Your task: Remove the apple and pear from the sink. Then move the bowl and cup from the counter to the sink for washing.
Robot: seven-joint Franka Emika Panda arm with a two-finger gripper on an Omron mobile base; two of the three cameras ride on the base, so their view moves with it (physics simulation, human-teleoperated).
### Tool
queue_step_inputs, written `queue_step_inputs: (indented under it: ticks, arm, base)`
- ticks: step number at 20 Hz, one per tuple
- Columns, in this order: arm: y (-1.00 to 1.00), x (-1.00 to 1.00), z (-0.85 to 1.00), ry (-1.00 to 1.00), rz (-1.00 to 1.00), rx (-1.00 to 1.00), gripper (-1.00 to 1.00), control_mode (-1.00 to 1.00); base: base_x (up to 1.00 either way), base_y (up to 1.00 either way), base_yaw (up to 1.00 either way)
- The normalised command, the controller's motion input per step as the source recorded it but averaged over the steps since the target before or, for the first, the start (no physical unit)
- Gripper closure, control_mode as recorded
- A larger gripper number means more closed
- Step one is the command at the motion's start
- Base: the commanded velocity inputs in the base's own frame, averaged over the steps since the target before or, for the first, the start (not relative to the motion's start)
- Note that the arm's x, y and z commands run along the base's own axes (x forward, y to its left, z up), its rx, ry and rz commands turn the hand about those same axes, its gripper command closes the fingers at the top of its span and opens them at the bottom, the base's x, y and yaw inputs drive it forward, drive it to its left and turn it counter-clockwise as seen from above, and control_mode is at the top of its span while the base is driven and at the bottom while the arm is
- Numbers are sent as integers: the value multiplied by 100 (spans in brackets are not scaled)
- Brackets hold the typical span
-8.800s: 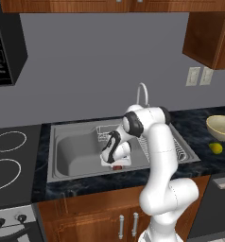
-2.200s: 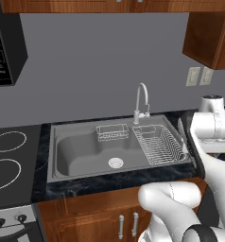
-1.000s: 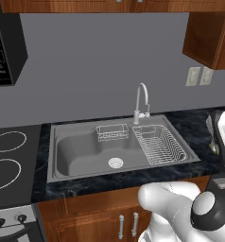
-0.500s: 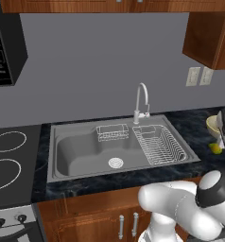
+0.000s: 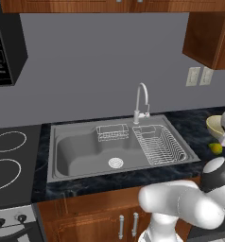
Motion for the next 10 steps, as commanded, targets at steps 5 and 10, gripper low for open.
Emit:
queue_step_inputs:
  ticks: [5,10]
  arm:
    - [-26,30,-19,0,0,0,100,-100]
    - [-32,30,-21,0,0,0,100,-100]
  base:
    - [0,0,0]
    - [0,0,0]
